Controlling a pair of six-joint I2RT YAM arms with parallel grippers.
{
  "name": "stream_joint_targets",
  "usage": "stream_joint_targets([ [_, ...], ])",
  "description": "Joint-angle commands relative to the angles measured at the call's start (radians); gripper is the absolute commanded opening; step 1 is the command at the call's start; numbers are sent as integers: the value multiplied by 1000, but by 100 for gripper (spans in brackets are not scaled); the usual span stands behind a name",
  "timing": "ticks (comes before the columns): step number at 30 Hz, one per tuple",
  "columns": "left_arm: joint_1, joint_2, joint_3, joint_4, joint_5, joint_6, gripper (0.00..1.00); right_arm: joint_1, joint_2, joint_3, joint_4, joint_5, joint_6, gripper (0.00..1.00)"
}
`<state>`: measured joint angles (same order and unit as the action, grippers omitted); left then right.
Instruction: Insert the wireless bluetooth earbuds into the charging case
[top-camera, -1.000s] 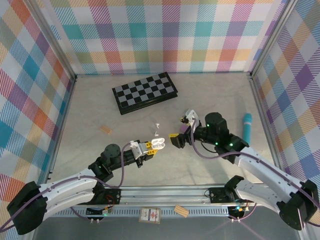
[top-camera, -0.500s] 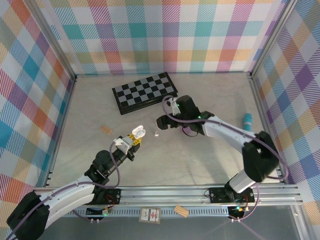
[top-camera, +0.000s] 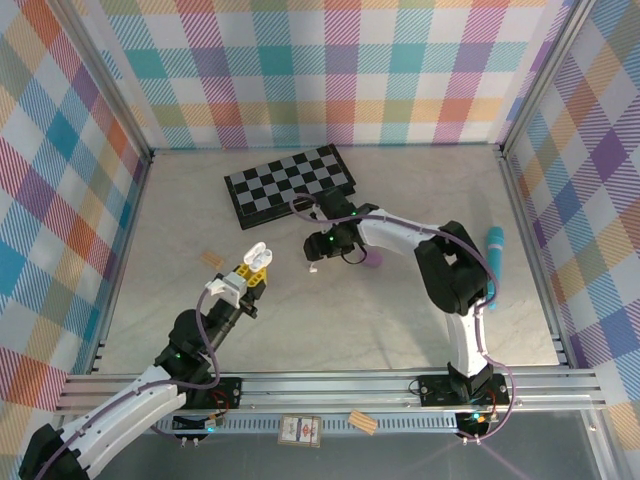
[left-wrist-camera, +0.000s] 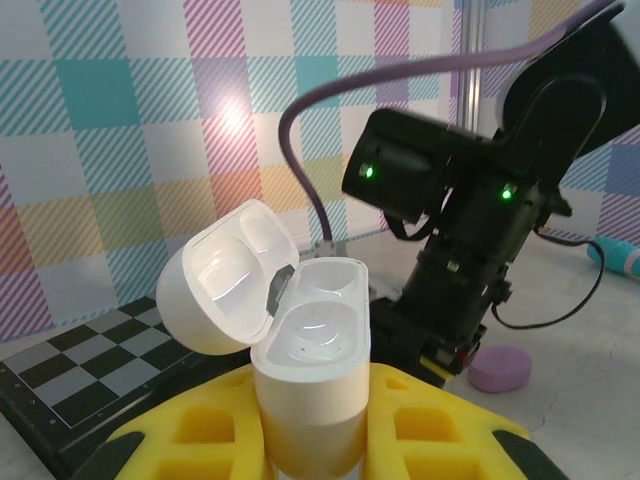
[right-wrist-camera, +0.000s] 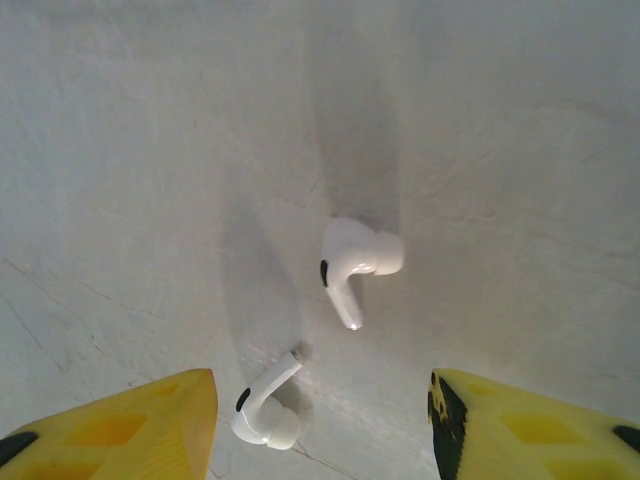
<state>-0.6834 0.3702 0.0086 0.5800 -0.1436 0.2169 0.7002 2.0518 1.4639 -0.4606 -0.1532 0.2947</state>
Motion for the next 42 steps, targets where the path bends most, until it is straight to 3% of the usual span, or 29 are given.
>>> stream_joint_targets([
  [1, 9, -14, -21, -37, -4, -5, 10, 5, 31, 43, -38, -112, 24, 56],
  [14, 8, 47, -7, -4, 19, 10, 10, 16, -17, -47, 41, -313, 87, 48],
  [20, 8, 54, 1, 3, 23, 19, 10, 7, -85, -76, 52, -245, 52, 50],
  [26, 8, 65, 3, 2, 26, 19, 10, -8, -12, 33, -25, -147, -7, 50],
  [42, 8, 75, 8, -11, 33, 17, 10, -2, 90, 60, -33, -326, -20, 48],
])
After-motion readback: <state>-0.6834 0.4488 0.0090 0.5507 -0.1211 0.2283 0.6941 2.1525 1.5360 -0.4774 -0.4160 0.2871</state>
